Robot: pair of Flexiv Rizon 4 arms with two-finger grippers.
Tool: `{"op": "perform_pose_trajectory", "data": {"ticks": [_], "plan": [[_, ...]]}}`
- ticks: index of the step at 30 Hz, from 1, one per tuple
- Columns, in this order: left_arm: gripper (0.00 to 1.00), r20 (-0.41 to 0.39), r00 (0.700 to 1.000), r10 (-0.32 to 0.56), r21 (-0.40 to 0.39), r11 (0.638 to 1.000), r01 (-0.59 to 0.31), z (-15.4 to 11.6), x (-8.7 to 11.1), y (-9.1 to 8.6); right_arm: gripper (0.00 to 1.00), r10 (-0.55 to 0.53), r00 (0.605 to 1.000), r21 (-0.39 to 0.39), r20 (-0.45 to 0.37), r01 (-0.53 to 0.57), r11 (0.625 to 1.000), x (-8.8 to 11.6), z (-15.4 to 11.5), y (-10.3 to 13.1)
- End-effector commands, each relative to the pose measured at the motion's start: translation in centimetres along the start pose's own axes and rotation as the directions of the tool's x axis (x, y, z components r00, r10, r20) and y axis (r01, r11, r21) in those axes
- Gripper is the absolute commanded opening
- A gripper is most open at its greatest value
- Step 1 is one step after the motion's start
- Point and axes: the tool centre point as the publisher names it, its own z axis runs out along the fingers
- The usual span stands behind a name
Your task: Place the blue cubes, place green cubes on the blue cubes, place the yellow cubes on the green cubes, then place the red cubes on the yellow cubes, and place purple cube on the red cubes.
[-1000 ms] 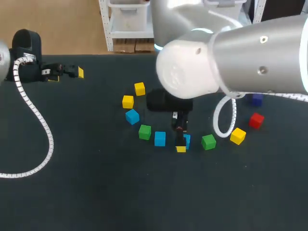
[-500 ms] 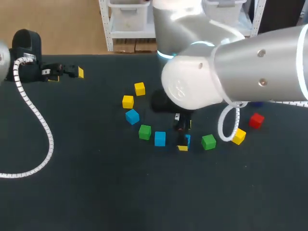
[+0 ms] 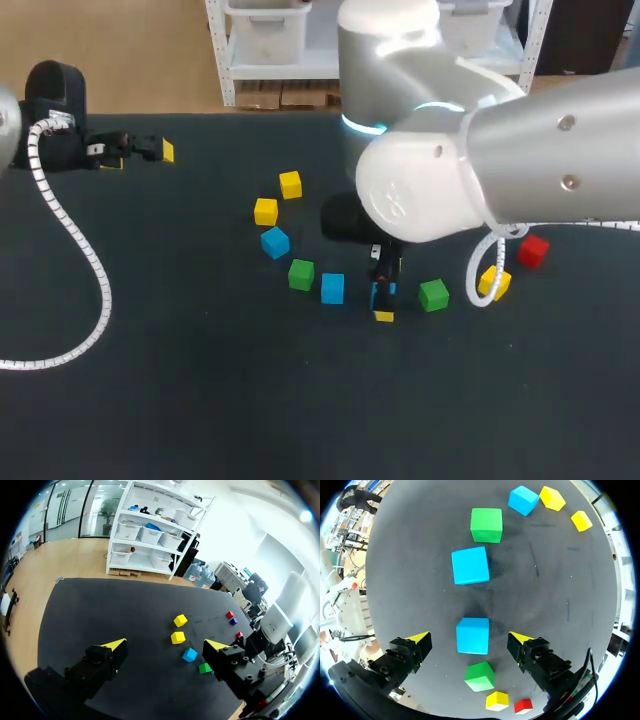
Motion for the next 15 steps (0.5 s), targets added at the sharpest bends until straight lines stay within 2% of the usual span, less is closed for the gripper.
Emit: {"op": "perform_pose_trajectory", "data": {"ticks": [1, 2, 5, 6, 10, 11, 13, 15], "plan": [[1.00, 0.007, 1.000, 0.003, 0.011, 1.000, -0.003, -0.04, 0.16, 0.23, 1.00, 0.005, 1.000, 0.007, 0.006, -0.005, 1.000, -0.17, 0.20, -0.30], [1.00, 0.007, 1.000, 0.003, 0.011, 1.000, -0.003, -0.04, 0.16, 0.23, 0.97, 0.006, 1.000, 0.008, 0.006, -0.006, 1.000, -0.21, 0.18, -0.35], [1.00, 0.007, 1.000, 0.003, 0.011, 1.000, -0.003, -0.04, 0.16, 0.23, 0.56, 0.012, 1.000, 0.014, 0.004, -0.012, 1.000, -0.35, 0.19, -0.50], [1.00, 0.007, 1.000, 0.003, 0.011, 1.000, -0.003, -0.04, 0.16, 0.23, 0.48, 0.013, 1.000, 0.015, 0.002, -0.013, 1.000, -0.39, 0.22, -0.54], [1.00, 0.007, 1.000, 0.003, 0.011, 1.000, -0.003, -0.04, 0.16, 0.23, 0.43, 0.021, 1.000, 0.014, 0.007, -0.021, 1.000, -0.42, 0.25, -0.56], [1.00, 0.007, 1.000, 0.003, 0.011, 1.000, -0.003, -0.04, 0.16, 0.23, 0.39, 0.021, 1.000, 0.014, 0.007, -0.021, 1.000, -0.42, 0.24, -0.56], [1.00, 0.007, 1.000, 0.003, 0.011, 1.000, -0.003, -0.04, 0.16, 0.23, 0.25, 0.023, 1.000, 0.014, 0.008, -0.023, 1.000, -0.44, 0.24, -0.54], [1.00, 0.007, 1.000, 0.003, 0.011, 1.000, -0.003, -0.04, 0.16, 0.23, 0.04, 0.025, 1.000, 0.015, 0.011, -0.026, 1.000, -0.46, 0.23, -0.51]]}}
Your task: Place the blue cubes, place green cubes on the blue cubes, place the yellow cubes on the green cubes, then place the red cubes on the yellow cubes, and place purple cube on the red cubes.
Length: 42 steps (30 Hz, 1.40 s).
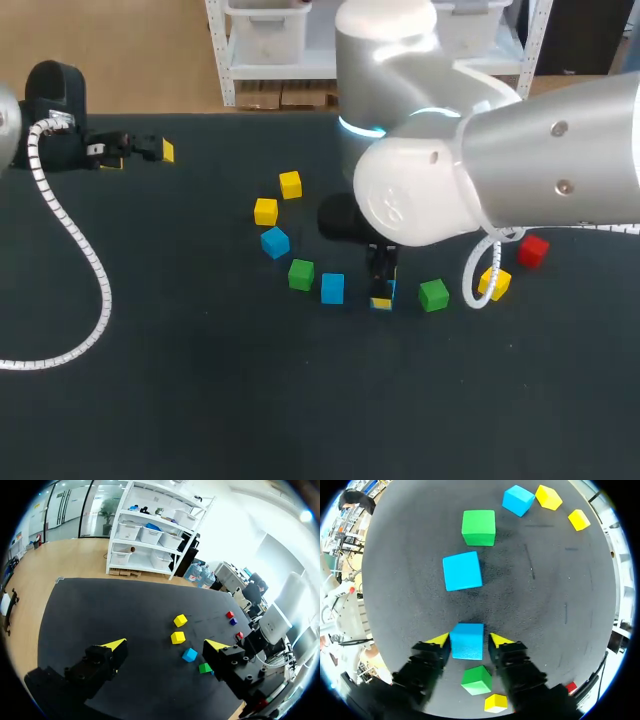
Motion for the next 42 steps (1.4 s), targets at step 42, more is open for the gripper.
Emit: {"op": "perform_pose_trajectory", "data": {"ticks": [42], "plan": [[1.00, 0.007, 1.000, 0.003, 0.011, 1.000, -0.003, 0.0, 0.2, 0.2, 0.00, -0.281, 0.959, -0.060, 0.018, 0.282, 0.958, 0.0, -5.2, -8.3]]}}
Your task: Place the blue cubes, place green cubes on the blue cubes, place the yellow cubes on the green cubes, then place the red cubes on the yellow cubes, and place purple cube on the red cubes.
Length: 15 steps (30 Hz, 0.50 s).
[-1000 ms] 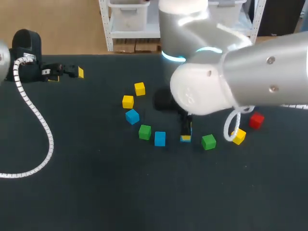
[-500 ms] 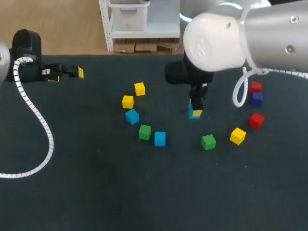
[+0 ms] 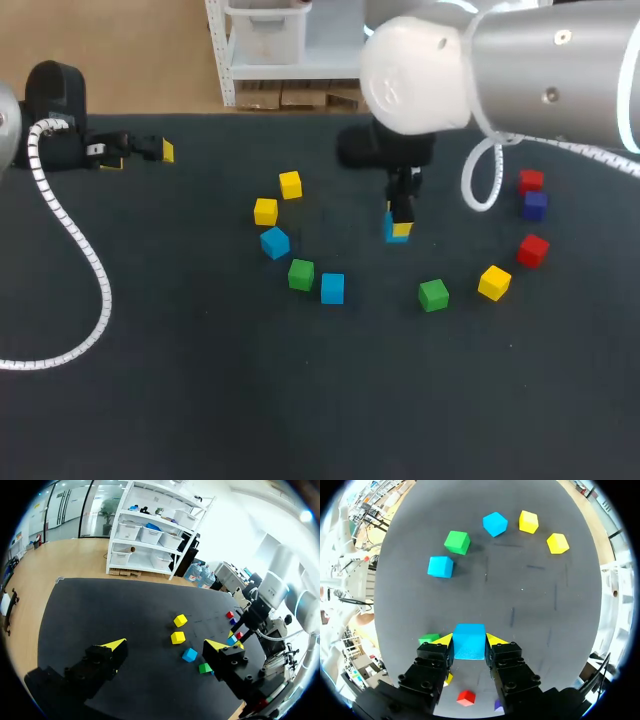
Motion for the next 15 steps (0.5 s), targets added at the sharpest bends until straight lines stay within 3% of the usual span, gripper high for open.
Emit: {"op": "perform_pose_trajectory", "data": {"ticks": [1, 6, 15], "plan": [[1.00, 0.007, 1.000, 0.003, 0.011, 1.000, -0.003, 0.0, 0.2, 0.2, 0.00, -0.002, 1.000, -0.041, -0.018, 0.002, 0.999, -0.6, 1.1, -1.3], [1.00, 0.007, 1.000, 0.003, 0.011, 1.000, -0.003, 0.0, 0.2, 0.2, 0.00, 0.001, 0.999, -0.052, -0.047, -0.003, 0.999, -0.5, 2.1, -1.8], [1.00, 0.007, 1.000, 0.003, 0.011, 1.000, -0.003, 0.0, 0.2, 0.2, 0.00, 0.025, 0.999, -0.090, -0.027, -0.027, 0.996, 0.5, 3.5, -2.6]]}}
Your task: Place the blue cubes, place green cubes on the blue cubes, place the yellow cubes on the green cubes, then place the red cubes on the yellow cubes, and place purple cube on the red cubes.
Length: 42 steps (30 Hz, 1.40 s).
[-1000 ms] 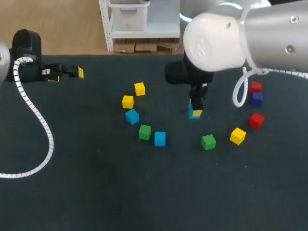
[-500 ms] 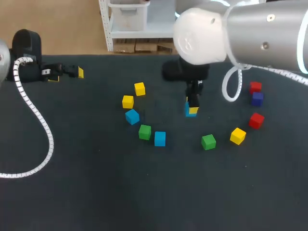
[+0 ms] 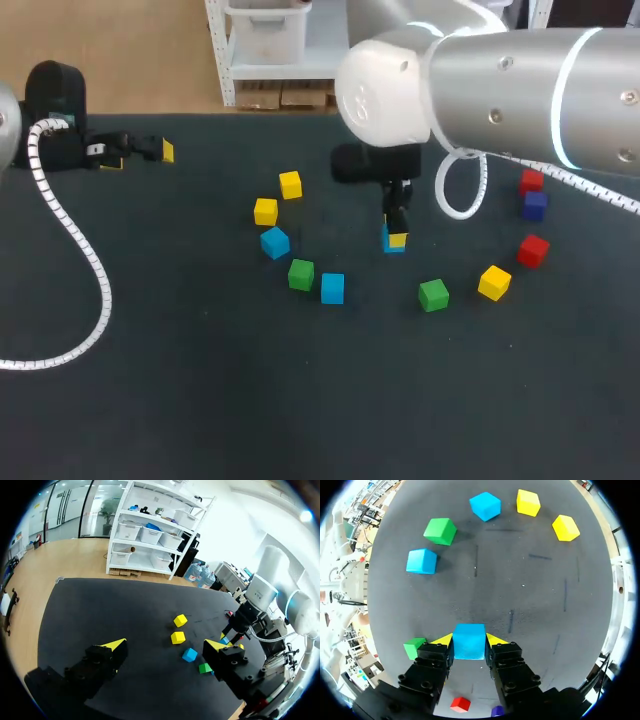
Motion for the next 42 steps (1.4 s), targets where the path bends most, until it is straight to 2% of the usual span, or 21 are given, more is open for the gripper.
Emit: {"op": "perform_pose_trajectory", "data": {"ticks": [1, 12, 24, 25, 27, 28, 42], "plan": [[1.00, 0.007, 1.000, 0.003, 0.011, 1.000, -0.003, -0.04, 0.16, 0.23, 0.00, 0.003, 1.000, -0.043, 0.012, -0.003, 0.999, 0.45, 0.42, -1.01], [1.00, 0.007, 1.000, 0.003, 0.011, 1.000, -0.003, -0.04, 0.16, 0.23, 0.00, 0.005, 1.000, -0.057, 0.020, -0.004, 0.998, 0.81, 0.79, -1.65], [1.00, 0.007, 1.000, 0.003, 0.011, 1.000, -0.003, -0.04, 0.16, 0.23, 0.00, 0.024, 0.999, -0.075, 0.034, -0.021, 0.997, 1.05, 1.28, -1.05], [1.00, 0.007, 1.000, 0.003, 0.011, 1.000, -0.003, -0.04, 0.16, 0.23, 0.15, 0.024, 0.999, -0.076, 0.035, -0.021, 0.997, 1.04, 1.31, -1.04], [1.00, 0.007, 1.000, 0.003, 0.011, 1.000, -0.003, -0.04, 0.16, 0.23, 0.50, 0.022, 0.999, -0.077, 0.034, -0.020, 0.997, 0.94, 1.29, -0.96], [1.00, 0.007, 1.000, 0.003, 0.011, 1.000, -0.003, -0.04, 0.16, 0.23, 1.00, 0.023, 0.999, -0.076, 0.033, -0.020, 0.997, 0.89, 1.23, -0.93], [1.00, 0.007, 1.000, 0.003, 0.011, 1.000, -0.003, -0.04, 0.16, 0.23, 1.00, 0.039, 0.998, -0.060, 0.039, -0.036, 0.998, 0.85, 0.43, -0.73]]}}
